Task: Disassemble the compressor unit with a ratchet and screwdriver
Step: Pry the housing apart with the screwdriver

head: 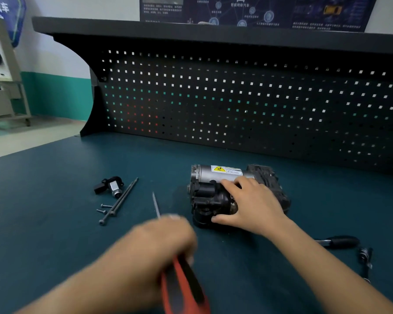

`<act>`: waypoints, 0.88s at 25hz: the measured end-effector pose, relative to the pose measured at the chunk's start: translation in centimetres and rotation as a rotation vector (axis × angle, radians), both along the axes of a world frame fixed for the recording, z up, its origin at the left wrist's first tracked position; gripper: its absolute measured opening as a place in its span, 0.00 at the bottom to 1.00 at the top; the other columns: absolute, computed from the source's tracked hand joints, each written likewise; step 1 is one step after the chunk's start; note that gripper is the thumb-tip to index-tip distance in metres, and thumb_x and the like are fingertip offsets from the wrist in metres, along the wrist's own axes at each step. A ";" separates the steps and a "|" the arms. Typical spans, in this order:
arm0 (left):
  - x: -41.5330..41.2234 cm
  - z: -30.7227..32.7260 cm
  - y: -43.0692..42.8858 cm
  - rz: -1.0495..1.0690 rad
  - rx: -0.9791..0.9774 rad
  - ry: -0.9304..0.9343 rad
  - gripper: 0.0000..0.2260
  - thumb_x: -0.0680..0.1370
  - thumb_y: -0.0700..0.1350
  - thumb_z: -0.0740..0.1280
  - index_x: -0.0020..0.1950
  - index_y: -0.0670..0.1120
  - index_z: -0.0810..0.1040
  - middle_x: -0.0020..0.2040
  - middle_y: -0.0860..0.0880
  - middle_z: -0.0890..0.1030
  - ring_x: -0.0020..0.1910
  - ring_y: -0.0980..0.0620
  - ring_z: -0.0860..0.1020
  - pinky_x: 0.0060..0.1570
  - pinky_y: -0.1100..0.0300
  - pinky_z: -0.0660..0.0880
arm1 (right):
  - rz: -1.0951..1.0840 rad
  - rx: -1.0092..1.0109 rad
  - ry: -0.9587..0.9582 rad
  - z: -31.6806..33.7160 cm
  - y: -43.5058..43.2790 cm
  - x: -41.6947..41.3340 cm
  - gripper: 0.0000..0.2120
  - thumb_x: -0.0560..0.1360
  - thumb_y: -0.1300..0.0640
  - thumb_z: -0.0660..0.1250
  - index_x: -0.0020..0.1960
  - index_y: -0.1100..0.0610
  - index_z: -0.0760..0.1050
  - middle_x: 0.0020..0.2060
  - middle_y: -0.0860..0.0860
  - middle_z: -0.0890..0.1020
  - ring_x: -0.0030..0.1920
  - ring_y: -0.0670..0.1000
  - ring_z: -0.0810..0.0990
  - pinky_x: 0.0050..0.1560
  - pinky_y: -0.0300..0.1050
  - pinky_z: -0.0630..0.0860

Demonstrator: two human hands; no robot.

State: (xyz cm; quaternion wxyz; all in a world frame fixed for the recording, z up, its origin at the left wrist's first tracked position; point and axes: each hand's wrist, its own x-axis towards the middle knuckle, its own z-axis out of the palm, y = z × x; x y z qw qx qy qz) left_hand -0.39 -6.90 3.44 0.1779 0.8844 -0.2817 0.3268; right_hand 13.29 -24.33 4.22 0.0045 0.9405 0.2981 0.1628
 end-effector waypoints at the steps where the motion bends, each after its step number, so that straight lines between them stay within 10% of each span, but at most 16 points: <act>1: -0.1 0.6 1.6 -0.051 -0.188 0.009 0.09 0.71 0.54 0.66 0.36 0.55 0.68 0.33 0.54 0.73 0.34 0.53 0.75 0.35 0.61 0.73 | 0.004 0.013 -0.017 -0.2 0.0 0.0 0.41 0.65 0.27 0.60 0.72 0.45 0.58 0.62 0.48 0.69 0.64 0.51 0.67 0.61 0.46 0.65; 5: 1.6 6.9 5.3 -0.120 -1.231 -0.060 0.10 0.68 0.55 0.68 0.33 0.51 0.74 0.22 0.52 0.72 0.24 0.51 0.73 0.32 0.60 0.75 | 0.022 0.064 -0.056 -0.3 -0.1 -0.1 0.40 0.65 0.28 0.60 0.72 0.44 0.60 0.62 0.46 0.70 0.63 0.49 0.67 0.62 0.44 0.64; 9: 3.5 11.3 7.4 -0.306 -1.770 -0.127 0.10 0.79 0.51 0.59 0.40 0.48 0.67 0.25 0.55 0.69 0.26 0.58 0.71 0.33 0.64 0.73 | 0.115 0.091 -0.114 0.0 -1.3 -1.0 0.39 0.61 0.32 0.67 0.68 0.48 0.70 0.57 0.45 0.76 0.60 0.49 0.74 0.58 0.42 0.70; 13: 4.8 12.1 6.2 -0.418 -1.722 -0.128 0.07 0.79 0.45 0.61 0.42 0.48 0.66 0.25 0.55 0.70 0.24 0.59 0.71 0.30 0.64 0.71 | 0.165 0.106 -0.230 -0.5 -2.9 -2.1 0.36 0.52 0.37 0.76 0.55 0.55 0.81 0.44 0.49 0.83 0.43 0.51 0.83 0.41 0.44 0.79; 22: 7.3 12.2 1.2 -0.444 -1.496 -0.141 0.15 0.70 0.44 0.65 0.24 0.49 0.67 0.18 0.54 0.64 0.17 0.55 0.63 0.24 0.64 0.64 | 0.146 0.145 -0.195 -0.8 -2.7 -2.7 0.35 0.50 0.37 0.76 0.53 0.54 0.82 0.41 0.48 0.83 0.42 0.49 0.83 0.38 0.43 0.79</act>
